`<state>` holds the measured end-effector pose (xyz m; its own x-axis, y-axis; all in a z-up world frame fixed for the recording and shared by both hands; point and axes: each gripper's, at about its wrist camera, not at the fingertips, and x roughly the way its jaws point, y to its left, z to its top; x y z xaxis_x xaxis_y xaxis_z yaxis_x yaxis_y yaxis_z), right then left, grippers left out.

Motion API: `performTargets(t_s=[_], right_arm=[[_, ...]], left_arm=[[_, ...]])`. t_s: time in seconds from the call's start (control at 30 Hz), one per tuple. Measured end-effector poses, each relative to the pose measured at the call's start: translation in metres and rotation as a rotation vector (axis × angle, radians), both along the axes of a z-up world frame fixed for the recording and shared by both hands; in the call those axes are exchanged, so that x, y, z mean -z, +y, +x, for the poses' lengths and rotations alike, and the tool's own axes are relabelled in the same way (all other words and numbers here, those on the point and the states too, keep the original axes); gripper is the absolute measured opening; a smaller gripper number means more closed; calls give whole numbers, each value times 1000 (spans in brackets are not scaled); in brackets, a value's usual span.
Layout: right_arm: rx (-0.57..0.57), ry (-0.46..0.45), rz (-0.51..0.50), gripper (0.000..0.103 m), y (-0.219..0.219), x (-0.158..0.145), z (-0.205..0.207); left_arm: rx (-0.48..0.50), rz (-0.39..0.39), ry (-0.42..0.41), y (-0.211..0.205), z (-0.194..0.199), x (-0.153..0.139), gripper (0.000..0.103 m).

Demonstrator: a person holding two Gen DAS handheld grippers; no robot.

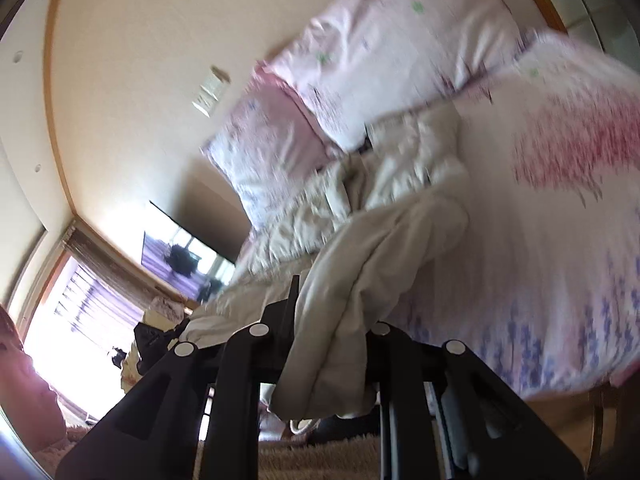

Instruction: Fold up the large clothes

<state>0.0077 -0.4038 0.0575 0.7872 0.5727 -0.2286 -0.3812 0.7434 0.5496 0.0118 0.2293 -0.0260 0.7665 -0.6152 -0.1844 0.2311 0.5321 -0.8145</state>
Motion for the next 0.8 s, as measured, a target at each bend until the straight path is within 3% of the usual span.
performTargets(t_s=[0.23,0.43,0.6,0.8], right_arm=[[52,-116,37,17,2,-49,31],[120,-177,17,17,13,-94,74],[167,-154,12,17,19,-113,124],[270,-59,16,17,18,-116,192]], left_arm=[[-45,23,-70,7,47,-48,11],[-86,53,-86,6,112,-88,11],[-122,50,-37,5,171,-102,11],[-166,76,36,-7,235,-88,11]])
